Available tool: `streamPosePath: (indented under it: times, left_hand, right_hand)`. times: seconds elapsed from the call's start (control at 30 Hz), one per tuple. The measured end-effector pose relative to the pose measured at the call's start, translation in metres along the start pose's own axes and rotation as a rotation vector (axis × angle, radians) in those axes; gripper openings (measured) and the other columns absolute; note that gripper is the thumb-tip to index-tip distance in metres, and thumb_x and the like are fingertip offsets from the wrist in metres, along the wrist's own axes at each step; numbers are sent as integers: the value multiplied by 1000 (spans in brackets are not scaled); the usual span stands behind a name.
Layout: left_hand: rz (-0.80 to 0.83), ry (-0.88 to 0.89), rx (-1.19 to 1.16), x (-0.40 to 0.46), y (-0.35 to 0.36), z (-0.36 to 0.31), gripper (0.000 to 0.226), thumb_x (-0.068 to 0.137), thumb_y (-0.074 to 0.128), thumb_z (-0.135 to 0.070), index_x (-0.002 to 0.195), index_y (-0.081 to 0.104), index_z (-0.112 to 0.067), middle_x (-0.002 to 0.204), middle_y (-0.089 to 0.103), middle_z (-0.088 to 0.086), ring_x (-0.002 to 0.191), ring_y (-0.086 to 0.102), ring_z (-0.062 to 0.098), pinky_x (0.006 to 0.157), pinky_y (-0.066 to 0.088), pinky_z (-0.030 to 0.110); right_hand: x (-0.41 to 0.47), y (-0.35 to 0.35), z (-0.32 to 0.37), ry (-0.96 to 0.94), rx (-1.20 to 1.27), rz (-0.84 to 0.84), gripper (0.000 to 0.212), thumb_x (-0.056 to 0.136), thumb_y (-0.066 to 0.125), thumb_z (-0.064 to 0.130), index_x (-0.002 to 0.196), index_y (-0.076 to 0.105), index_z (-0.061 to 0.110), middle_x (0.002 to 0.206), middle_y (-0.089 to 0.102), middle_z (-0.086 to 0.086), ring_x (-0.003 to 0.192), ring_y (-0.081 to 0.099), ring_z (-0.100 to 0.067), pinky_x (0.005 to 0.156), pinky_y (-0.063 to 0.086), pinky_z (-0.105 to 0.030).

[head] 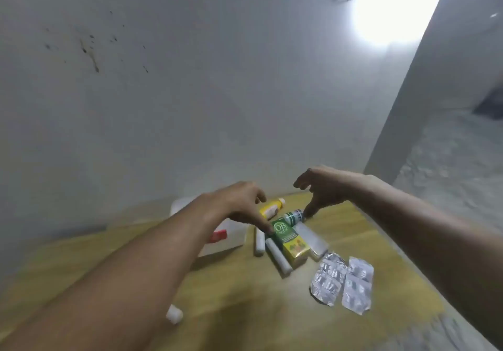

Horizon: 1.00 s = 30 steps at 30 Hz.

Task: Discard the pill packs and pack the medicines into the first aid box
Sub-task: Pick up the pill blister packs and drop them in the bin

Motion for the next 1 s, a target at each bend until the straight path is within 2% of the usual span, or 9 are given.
streamPosePath:
  times: [0.1,0.23,0.37,0.53,0.6,0.67,0.73,0.87,1.0]
  left_hand:
    - [1,69,64,20,40,-18,78,59,82,-53,126,58,-20,123,61,-2,107,59,20,85,50,32]
    - [-55,187,90,56,106,-43,39,67,78,-43,93,67,-16,86,61,4,87,58,25,71,49,30]
    - [-108,261,111,84,164,-67,34,72,74,-38,75,64,-5,75,63,14,77,61,32,60,41,33]
    - [-206,225,184,97,212,-90,40,72,74,-44,68,49,-13,76,53,6,77,52,28,63,37,33]
    - [-241,188,192,98,225,-94,41,72,74,-42,71,43,-15,85,56,7,82,53,27,65,37,32]
    - [-262,143,185,97,234,-95,37,67,76,-37,75,47,-16,97,62,10,92,59,28,66,40,31]
    - [-273,97,162,97,241,-93,34,62,79,-32,71,50,-15,96,63,12,92,61,28,64,41,29]
    - [-268,2,91,99,242,-88,48,60,82,-32,95,58,-11,102,62,10,98,60,28,67,41,29]
    - [-245,-86,-31,105,238,-83,55,63,82,-33,105,54,-12,105,61,8,102,58,28,74,43,33]
  right_hand:
    - [-1,35,-33,55,-18,31,80,66,88,27,136,51,15,133,60,-3,114,60,-20,96,47,-31]
    - [-1,98,-94,134,-55,64,75,69,86,25,135,53,12,132,61,-4,110,61,-20,82,41,-19]
    - [-1,151,-154,214,-88,69,75,67,86,33,133,54,15,129,63,-2,109,62,-22,89,49,-27]
    - [-7,194,-200,289,-92,9,98,55,85,57,136,49,15,130,60,-4,115,58,-27,95,49,-36]
    - [-8,209,-209,296,-98,4,96,49,85,61,126,56,12,121,64,-7,108,60,-29,92,51,-39]
    - [-11,220,-212,313,-49,10,70,49,87,59,96,64,13,97,68,-6,90,63,-28,78,53,-35]
    - [-17,223,-213,319,26,-21,57,50,88,55,78,56,16,82,63,-3,80,61,-27,67,49,-32]
    - [-32,218,-218,318,152,-109,80,55,92,36,117,47,13,107,57,-3,96,56,-25,72,45,-31]
    - [-47,213,-235,324,264,-228,72,64,87,12,121,43,12,116,54,-12,95,55,-28,70,46,-33]
Point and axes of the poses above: each hand's wrist, its own x-axis towards the middle knuckle, its own y-axis out of the palm, z = x × y, the point moved 9 cm from there along x, towards the middle knuckle
